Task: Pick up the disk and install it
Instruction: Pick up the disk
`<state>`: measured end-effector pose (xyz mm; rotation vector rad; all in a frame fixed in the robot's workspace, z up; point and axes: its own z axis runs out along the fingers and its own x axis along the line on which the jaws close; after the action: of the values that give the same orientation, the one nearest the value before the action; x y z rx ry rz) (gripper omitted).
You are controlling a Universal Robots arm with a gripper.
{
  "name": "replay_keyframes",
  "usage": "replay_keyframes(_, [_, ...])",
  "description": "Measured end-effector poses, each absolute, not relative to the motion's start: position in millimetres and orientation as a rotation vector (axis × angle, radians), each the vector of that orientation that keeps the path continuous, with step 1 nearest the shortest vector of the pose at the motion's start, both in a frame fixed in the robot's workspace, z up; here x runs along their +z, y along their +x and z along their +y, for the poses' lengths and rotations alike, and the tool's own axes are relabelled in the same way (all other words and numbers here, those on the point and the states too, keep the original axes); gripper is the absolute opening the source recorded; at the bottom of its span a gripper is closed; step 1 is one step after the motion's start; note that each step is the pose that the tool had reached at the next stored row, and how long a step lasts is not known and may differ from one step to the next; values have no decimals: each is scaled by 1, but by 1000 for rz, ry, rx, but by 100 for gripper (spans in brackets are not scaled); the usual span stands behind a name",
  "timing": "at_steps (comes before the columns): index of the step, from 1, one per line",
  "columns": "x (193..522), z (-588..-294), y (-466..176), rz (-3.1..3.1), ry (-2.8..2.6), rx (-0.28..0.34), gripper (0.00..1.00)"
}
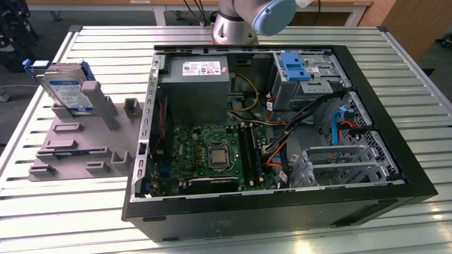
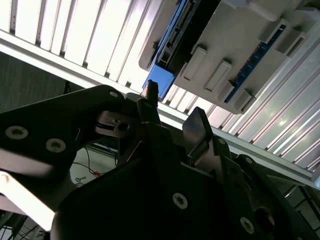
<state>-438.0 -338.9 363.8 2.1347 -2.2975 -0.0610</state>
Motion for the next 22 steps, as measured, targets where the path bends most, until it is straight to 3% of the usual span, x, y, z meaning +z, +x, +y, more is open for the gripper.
replay_keyframes(22, [356,-338,-438,-2294,2157,-39,47])
